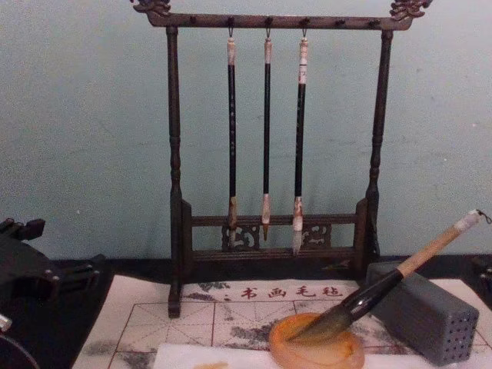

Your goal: Pick up the brush from the inkstone, write on the paper, then place the brush back to its original position.

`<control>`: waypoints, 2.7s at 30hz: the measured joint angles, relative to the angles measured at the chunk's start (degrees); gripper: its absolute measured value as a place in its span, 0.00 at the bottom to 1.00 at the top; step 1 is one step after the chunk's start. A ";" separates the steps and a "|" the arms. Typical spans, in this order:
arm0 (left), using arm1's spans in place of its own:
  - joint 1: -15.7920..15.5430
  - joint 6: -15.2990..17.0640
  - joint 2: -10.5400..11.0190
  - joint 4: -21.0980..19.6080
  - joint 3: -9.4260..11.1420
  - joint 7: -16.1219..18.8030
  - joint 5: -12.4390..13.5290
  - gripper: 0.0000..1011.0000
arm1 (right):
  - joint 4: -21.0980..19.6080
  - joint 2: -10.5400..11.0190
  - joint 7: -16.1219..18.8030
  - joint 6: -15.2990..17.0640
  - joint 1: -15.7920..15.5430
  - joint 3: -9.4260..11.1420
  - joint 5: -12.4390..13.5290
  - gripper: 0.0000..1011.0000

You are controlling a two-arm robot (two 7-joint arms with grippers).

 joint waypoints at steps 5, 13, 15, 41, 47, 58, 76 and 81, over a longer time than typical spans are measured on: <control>0.00 0.00 0.00 0.00 0.00 0.00 0.00 0.99 | 0.00 0.00 -0.03 0.00 0.00 0.01 -0.03 0.99; 0.00 0.00 0.00 0.00 0.00 0.00 0.00 0.99 | 0.00 0.00 -0.04 0.00 0.00 0.01 -0.05 0.99; 0.00 0.00 0.00 0.00 0.00 0.00 0.00 0.99 | 0.00 0.00 -0.04 0.00 0.00 0.01 -0.05 0.99; 0.00 0.00 0.00 0.00 0.00 0.00 0.00 0.99 | 0.00 0.00 -0.04 0.01 0.00 0.01 -0.05 0.99; 0.00 0.00 0.00 0.00 0.00 0.00 0.00 0.99 | -0.01 0.00 -0.04 0.01 0.00 0.01 -0.05 0.99; 0.00 0.00 0.00 0.00 0.00 0.00 0.00 0.99 | -0.01 0.00 -0.04 0.01 0.00 0.01 -0.05 0.99; 0.00 0.00 0.00 0.00 0.00 0.00 0.00 0.99 | 0.00 0.00 -0.04 0.01 0.00 0.01 -0.05 0.99; 0.00 0.00 0.00 0.00 0.00 0.00 0.00 0.99 | 0.00 0.00 -0.04 0.01 0.00 0.01 -0.05 0.99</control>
